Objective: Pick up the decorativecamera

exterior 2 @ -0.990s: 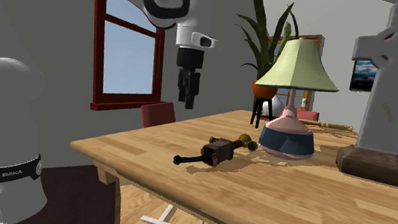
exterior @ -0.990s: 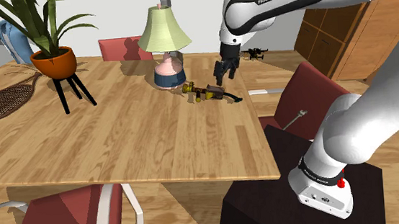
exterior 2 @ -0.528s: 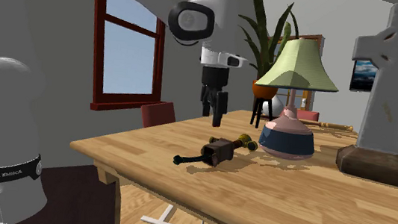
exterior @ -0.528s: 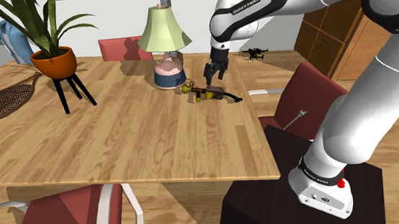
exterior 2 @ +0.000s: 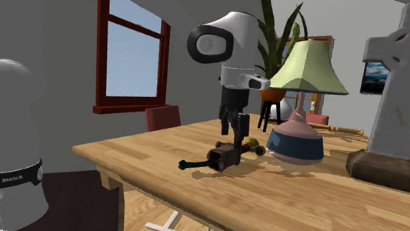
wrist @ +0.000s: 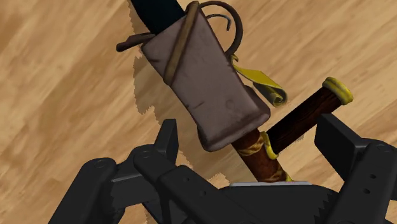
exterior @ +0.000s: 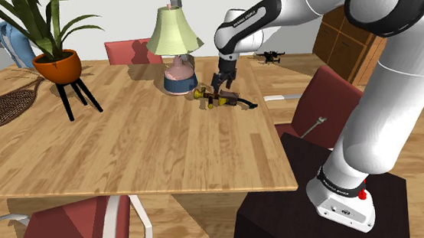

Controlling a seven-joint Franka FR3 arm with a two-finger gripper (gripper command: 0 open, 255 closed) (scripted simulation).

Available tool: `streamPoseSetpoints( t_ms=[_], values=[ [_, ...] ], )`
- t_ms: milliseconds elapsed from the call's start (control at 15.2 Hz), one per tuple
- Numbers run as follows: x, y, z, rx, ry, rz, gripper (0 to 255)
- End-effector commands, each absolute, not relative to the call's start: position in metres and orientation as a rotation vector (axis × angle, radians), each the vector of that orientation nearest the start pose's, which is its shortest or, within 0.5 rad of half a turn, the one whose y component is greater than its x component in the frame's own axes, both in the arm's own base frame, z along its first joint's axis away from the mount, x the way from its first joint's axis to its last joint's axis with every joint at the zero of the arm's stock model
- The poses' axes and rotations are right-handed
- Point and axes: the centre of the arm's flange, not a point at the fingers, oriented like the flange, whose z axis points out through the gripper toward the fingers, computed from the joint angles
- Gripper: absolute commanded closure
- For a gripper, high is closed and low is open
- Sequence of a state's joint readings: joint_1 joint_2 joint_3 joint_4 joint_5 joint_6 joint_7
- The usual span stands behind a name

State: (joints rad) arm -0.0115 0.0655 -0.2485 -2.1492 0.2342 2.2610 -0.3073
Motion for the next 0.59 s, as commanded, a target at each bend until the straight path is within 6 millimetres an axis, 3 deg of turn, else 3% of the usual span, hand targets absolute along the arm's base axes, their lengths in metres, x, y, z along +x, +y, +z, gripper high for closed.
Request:
streamPoseSetpoints(
  t_ms=[0,198,264,528],
  values=[
    [0.5366,-0.1353,0.3668,-2.987,0.145,-0.143,0],
    [0.5366,-0.1353,0.3584,-2.987,0.145,-0.143,0],
    [0.5367,-0.1355,0.3577,-2.987,0.145,-0.143,255],
    [0.5367,-0.1354,0.3582,-2.987,0.145,-0.143,255]
  ],
)
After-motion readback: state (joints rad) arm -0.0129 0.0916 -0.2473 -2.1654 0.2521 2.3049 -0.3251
